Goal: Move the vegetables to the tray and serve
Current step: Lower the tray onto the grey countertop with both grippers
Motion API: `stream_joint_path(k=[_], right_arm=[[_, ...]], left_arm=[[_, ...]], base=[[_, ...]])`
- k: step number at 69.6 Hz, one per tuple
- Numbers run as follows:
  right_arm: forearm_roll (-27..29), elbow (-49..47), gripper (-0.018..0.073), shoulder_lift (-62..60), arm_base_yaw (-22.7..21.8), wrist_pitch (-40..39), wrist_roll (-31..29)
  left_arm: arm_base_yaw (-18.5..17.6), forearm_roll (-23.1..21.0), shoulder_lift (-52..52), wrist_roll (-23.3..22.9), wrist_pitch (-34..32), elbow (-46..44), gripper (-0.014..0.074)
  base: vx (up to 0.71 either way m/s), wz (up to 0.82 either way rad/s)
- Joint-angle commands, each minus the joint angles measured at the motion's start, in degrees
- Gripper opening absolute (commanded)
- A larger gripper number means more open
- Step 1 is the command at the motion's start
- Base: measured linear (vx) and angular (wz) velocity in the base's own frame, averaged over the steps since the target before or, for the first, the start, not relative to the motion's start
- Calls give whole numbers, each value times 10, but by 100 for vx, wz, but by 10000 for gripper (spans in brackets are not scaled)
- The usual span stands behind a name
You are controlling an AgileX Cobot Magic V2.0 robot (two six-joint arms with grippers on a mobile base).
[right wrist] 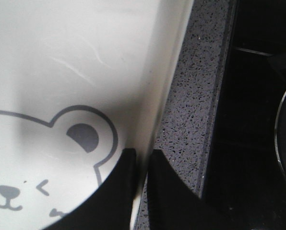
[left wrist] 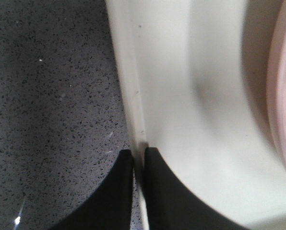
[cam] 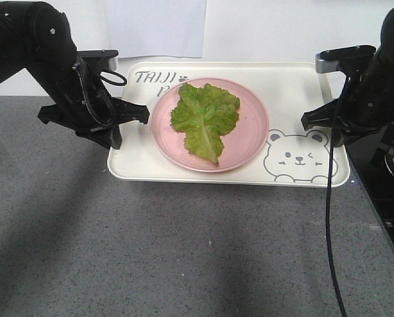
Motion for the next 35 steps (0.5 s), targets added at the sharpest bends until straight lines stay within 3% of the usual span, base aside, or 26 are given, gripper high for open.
stream_joint_path(k=[1,22,35], right_arm=[[3,-15,-8,-31,2,-23,-33],[11,-15,-8,-29,3,-25,-36],[70,-15,-7,-17,3,-26,-65]], left_arm=[[-6,-20,-39,16,-37,-22,-6],[-6,27,-39,53,-7,-22,-6],[-6,57,-38,56,1,-22,-6]], base=[[0,0],[0,0],[0,0]])
